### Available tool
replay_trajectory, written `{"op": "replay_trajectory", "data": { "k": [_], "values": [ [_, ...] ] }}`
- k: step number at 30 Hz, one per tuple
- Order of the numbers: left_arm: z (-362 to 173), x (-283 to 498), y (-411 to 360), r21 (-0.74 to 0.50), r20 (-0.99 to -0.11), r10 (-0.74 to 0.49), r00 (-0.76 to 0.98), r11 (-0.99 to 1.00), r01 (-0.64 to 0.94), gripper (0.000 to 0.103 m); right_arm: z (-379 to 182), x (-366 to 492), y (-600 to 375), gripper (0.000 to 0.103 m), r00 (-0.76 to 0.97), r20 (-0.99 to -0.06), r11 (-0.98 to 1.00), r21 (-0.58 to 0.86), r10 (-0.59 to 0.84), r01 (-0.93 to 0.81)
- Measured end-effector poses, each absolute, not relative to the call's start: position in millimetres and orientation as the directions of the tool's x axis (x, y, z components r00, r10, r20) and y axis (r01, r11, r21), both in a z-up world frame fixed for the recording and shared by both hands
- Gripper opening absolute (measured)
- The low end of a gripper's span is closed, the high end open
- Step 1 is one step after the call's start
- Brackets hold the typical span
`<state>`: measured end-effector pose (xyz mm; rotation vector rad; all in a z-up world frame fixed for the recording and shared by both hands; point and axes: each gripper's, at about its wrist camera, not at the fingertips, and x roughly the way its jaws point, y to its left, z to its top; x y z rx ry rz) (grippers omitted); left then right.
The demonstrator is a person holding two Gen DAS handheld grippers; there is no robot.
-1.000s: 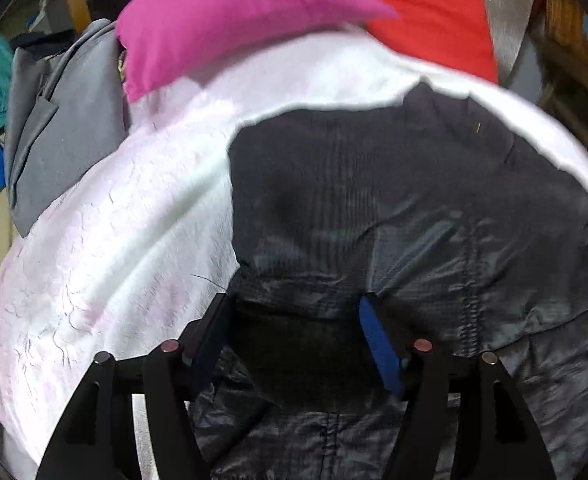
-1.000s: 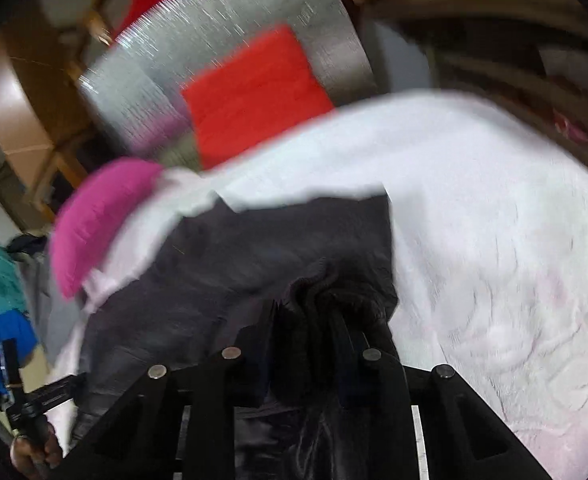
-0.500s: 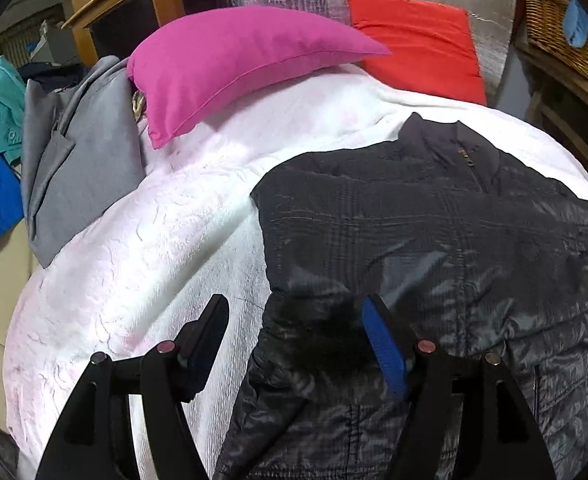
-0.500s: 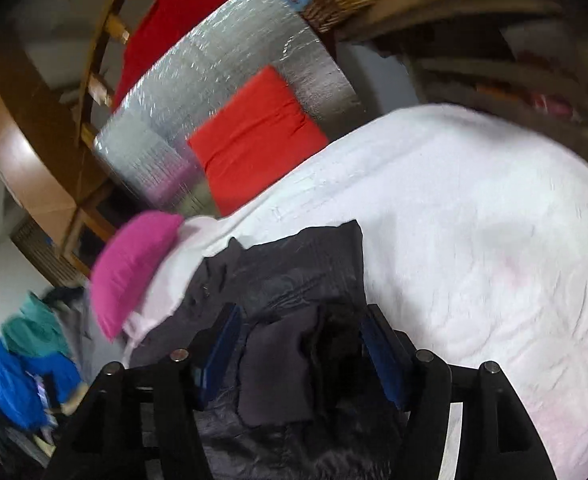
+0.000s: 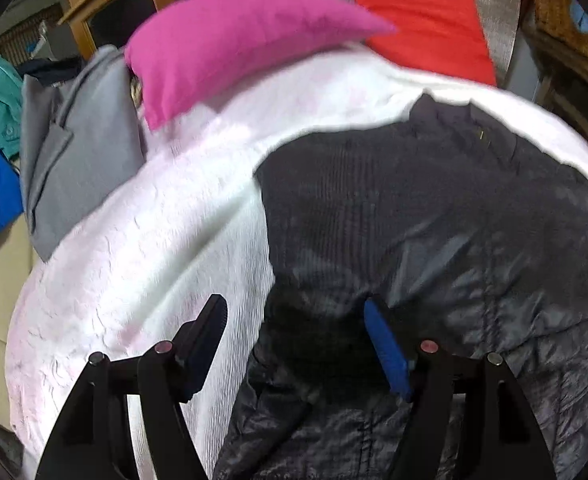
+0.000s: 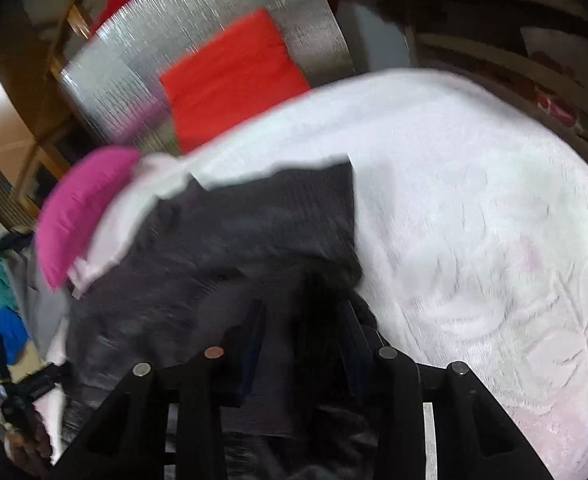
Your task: Fold large clothes
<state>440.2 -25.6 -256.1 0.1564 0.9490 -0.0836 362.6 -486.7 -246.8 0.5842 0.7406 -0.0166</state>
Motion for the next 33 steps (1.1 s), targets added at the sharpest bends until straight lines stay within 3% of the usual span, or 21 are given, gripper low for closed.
{"op": "replay_trajectory", "data": {
  "k": [4,9,16,19,33],
  "values": [
    [-250,454,-28,0.071,-0.806,-0.003,0.592,0.992,0.102,0.072,-225,375,-475,0.039,0.788,-0.588,0.863,0.479,0.183,0.157],
    [-279,463,-49,0.152,-0.848,0.054,0.527,0.978,0.145,0.072,-263,417,-455,0.039,0.648,-0.724,0.875,0.449,0.236,0.183],
    [-251,423,-60,0.233,-0.76,0.07,0.646,0.957,0.17,0.072,-250,381,-462,0.042,0.699,-0.668,0.874,0.469,0.257,0.127],
    [-231,399,-63,0.247,-0.708,0.055,0.704,0.953,0.175,0.072,-242,358,-465,0.058,0.72,-0.648,0.877,0.466,0.247,0.119],
    [-180,343,-67,0.241,-0.604,0.026,0.797,0.959,0.151,0.073,-247,309,-481,0.059,0.754,-0.63,0.848,0.492,0.188,0.199]
  ]
}}
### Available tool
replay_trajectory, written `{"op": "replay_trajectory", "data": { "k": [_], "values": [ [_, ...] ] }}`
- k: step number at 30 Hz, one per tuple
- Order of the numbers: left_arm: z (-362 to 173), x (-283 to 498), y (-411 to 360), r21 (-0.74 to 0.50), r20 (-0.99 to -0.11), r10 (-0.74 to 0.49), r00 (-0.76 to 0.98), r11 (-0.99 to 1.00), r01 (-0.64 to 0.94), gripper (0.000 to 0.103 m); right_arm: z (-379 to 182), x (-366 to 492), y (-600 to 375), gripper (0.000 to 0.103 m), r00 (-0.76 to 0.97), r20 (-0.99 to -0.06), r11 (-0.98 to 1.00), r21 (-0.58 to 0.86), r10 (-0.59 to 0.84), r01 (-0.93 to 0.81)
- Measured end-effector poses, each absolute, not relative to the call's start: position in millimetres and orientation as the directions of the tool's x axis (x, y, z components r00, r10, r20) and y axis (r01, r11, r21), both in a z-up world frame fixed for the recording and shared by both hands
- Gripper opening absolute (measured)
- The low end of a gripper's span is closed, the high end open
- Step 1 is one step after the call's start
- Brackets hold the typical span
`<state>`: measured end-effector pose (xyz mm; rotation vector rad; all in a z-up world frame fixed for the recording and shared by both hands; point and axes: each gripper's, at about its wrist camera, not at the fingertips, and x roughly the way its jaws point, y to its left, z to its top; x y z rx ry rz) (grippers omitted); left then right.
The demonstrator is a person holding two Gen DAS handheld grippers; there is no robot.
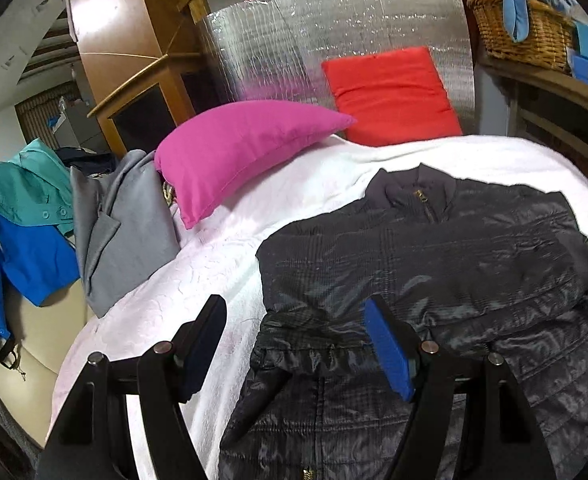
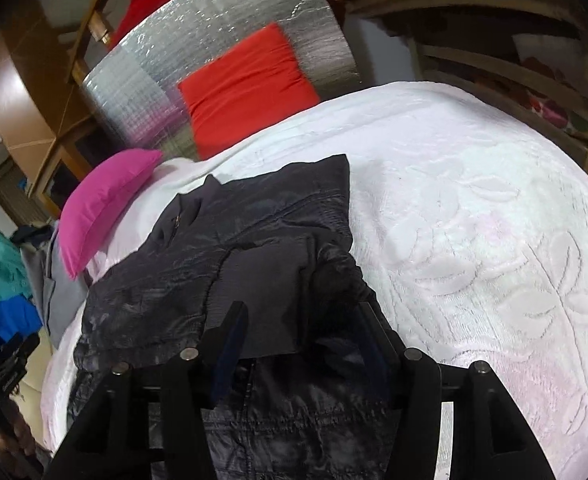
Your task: Fold large clothes
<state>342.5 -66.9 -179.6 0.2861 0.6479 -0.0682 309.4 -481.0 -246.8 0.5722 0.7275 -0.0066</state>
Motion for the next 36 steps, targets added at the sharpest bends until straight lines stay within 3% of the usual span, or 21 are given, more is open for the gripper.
{"op": "replay_trajectory", "data": {
  "k": [2,4,6,16,26,29,31,36],
  "values": [
    [-177,340,-67,0.23,-0.601,0.015,0.799,0.961,0.154,0.073,-245,312,-481,0.059,0.759,-0.627,0.852,0.482,0.172,0.205],
    [-173,336,-69,0.226,-0.593,0.01,0.805,0.962,0.154,0.073,-240,319,-479,0.048,0.762,-0.627,0.853,0.477,0.163,0.21],
    [-170,335,-71,0.218,-0.593,-0.003,0.805,0.962,0.164,0.073,-237,329,-475,0.044,0.757,-0.634,0.858,0.466,0.156,0.214],
    [-168,329,-78,0.222,-0.58,-0.012,0.814,0.96,0.171,0.073,-259,371,-460,0.045,0.652,-0.741,0.874,0.413,0.159,0.256],
    [-167,326,-73,0.233,-0.578,0.001,0.816,0.958,0.164,0.075,-237,331,-483,0.045,0.734,-0.653,0.851,0.481,0.187,0.212],
    [-173,334,-67,0.223,-0.605,-0.005,0.796,0.959,0.176,0.079,-240,320,-502,0.054,0.745,-0.633,0.818,0.532,0.212,0.22],
    [-183,349,-52,0.167,-0.659,-0.034,0.751,0.967,0.191,0.079,-241,321,-506,0.066,0.745,-0.63,0.806,0.547,0.218,0.227],
    [-211,401,7,0.018,-0.781,-0.067,0.621,0.991,0.13,0.08,-259,330,-530,0.069,0.752,-0.587,0.712,0.662,0.3,0.233]
  ]
}}
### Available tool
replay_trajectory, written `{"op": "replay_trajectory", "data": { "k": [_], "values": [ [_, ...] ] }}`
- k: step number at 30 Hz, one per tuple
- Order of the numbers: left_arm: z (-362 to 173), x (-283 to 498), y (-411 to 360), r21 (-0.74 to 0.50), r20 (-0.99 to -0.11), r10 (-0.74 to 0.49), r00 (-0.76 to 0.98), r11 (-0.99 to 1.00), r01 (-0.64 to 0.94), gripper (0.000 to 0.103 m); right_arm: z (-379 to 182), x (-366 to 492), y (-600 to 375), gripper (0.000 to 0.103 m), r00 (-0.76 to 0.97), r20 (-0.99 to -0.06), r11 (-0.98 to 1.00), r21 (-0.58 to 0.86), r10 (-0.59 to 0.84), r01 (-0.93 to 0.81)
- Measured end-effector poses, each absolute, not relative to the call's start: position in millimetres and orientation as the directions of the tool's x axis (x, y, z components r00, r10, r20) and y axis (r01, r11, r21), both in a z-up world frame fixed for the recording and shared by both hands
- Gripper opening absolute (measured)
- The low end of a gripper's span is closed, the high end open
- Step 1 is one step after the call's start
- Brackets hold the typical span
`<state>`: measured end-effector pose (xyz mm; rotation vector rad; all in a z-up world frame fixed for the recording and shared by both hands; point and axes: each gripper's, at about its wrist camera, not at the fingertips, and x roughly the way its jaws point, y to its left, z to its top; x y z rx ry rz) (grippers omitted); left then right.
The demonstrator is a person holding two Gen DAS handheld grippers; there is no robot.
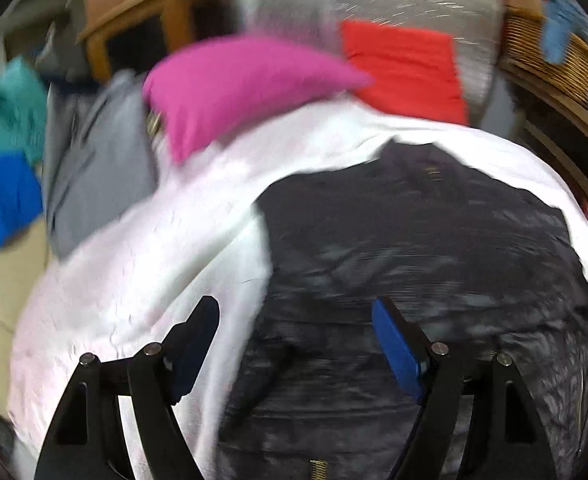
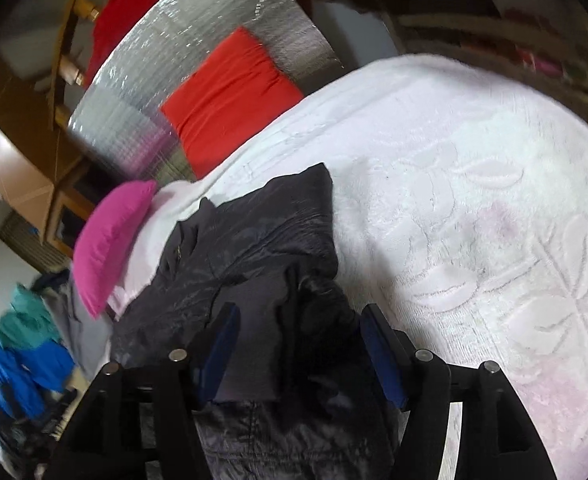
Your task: Fold large clothes
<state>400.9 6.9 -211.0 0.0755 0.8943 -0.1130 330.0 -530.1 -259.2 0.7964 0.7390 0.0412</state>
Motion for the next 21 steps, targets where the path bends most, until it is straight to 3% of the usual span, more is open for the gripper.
{"op": "replay_trajectory", "data": {
  "k": [5,8,17,19,21],
  "values": [
    [-234,440,53,-0.092,-0.827,-0.113,0.551,0.994,0.066,0.079,-283,356,-543,0.07,0.738,-0.536,0.613,0.761,0.409,0.212],
    [-252,458,64,-0.152,-0.843,-0.158,0.514,0.987,0.053,0.079,-298,376,-545,0.07,0.707,-0.557,0.604,0.763,0.435,0.23],
    [-283,476,41,-0.412,-0.794,-0.435,0.425,0.899,0.151,0.079,-303,401,-521,0.071,0.635,-0.551,0.635,0.763,0.542,0.12],
    [-285,476,29,-0.393,-0.798,-0.433,0.419,0.901,0.182,0.076,-292,400,-506,0.053,0.626,-0.581,0.698,0.712,0.52,0.081],
    [-290,480,19,-0.327,-0.829,-0.378,0.411,0.925,0.193,0.059,-280,396,-492,0.046,0.637,-0.626,0.782,0.621,0.45,0.058]
  ]
}}
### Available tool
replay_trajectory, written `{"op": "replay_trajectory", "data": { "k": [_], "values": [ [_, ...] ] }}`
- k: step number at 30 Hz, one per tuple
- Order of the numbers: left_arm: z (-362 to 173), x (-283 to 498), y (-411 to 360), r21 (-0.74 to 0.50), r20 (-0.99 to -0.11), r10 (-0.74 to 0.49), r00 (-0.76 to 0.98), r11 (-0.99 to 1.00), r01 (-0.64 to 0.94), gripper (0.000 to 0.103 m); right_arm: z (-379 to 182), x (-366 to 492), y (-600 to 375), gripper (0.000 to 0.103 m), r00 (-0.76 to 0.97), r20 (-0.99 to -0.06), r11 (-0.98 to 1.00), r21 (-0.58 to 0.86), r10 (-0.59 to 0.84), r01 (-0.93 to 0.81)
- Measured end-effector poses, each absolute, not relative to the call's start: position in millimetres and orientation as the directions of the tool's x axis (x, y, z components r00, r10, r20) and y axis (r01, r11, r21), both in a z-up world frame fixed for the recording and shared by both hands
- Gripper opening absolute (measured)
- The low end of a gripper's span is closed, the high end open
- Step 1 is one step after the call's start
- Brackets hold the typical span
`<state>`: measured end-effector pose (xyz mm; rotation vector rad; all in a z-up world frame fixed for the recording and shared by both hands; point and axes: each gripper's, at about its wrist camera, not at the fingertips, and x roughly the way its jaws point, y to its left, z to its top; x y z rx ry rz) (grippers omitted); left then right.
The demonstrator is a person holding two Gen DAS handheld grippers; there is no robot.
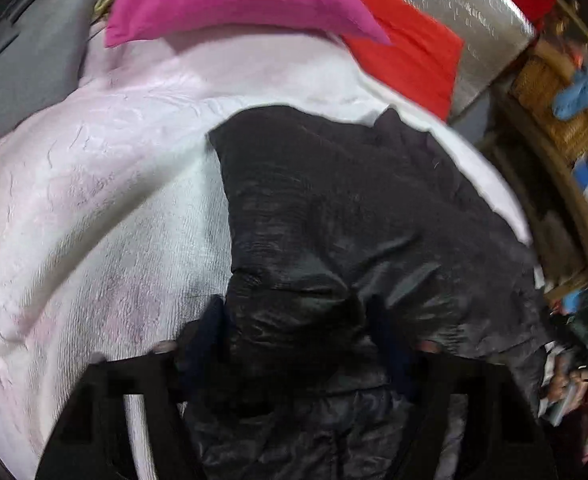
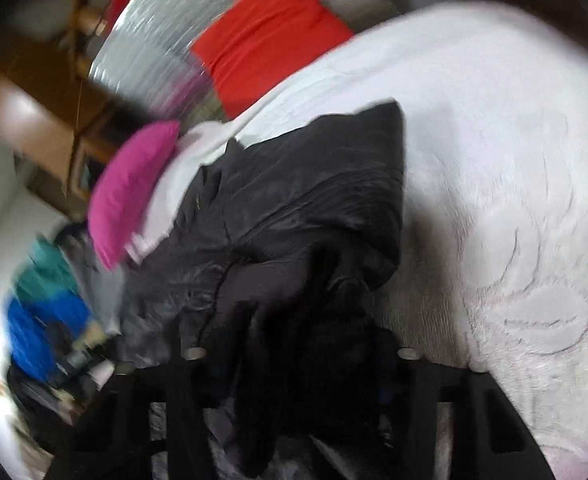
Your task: Fold large clothes
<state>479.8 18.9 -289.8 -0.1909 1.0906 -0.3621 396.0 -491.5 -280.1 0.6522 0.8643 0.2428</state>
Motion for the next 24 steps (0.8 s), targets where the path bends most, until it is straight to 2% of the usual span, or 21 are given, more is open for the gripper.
{"op": "replay_trajectory", "data": {
  "k": [3,5,9,10,11,13,14,18,21,24],
  "values": [
    [-288,483,17,-0.339,-0.821,-0.389,0.417,0.921,0.191,0.045,-267,390,-468,0.039,0.664,-0.674,0.885,0.464,0.322,0.041],
    [-280,480,15,-0.321,-0.818,-0.383,0.429,0.923,0.211,0.032,-260,383,-463,0.036,0.683,-0.668,0.896,0.442,0.297,0.043],
    [-271,475,10,-0.265,-0.821,-0.348,0.453,0.934,0.238,0.029,-250,365,-462,0.034,0.741,-0.597,0.876,0.482,0.306,0.027],
    [-275,477,9,-0.265,-0.826,-0.343,0.447,0.937,0.228,0.03,-254,365,-462,0.034,0.741,-0.599,0.875,0.482,0.302,0.033],
    [-279,477,9,-0.254,-0.835,-0.328,0.441,0.942,0.22,0.038,-261,367,-462,0.035,0.731,-0.616,0.878,0.476,0.292,0.051],
    [-287,478,0,-0.188,-0.856,-0.267,0.443,0.958,0.215,0.051,-279,378,-465,0.043,0.686,-0.666,0.867,0.487,0.293,0.103],
    [-287,476,-5,-0.141,-0.86,-0.226,0.457,0.967,0.214,0.055,-283,380,-469,0.045,0.682,-0.665,0.853,0.509,0.305,0.115],
    [-272,462,-23,-0.037,-0.863,-0.154,0.481,0.969,0.244,0.055,-272,374,-473,0.058,0.672,-0.67,0.84,0.527,0.316,0.13],
    [-256,436,-29,0.037,-0.845,-0.114,0.523,0.962,0.269,0.056,-258,359,-480,0.059,0.695,-0.652,0.843,0.524,0.304,0.123],
    [-236,401,-24,0.048,-0.811,-0.144,0.567,0.949,0.311,0.062,-250,332,-494,0.062,0.724,-0.606,0.81,0.575,0.328,0.115]
  ]
}}
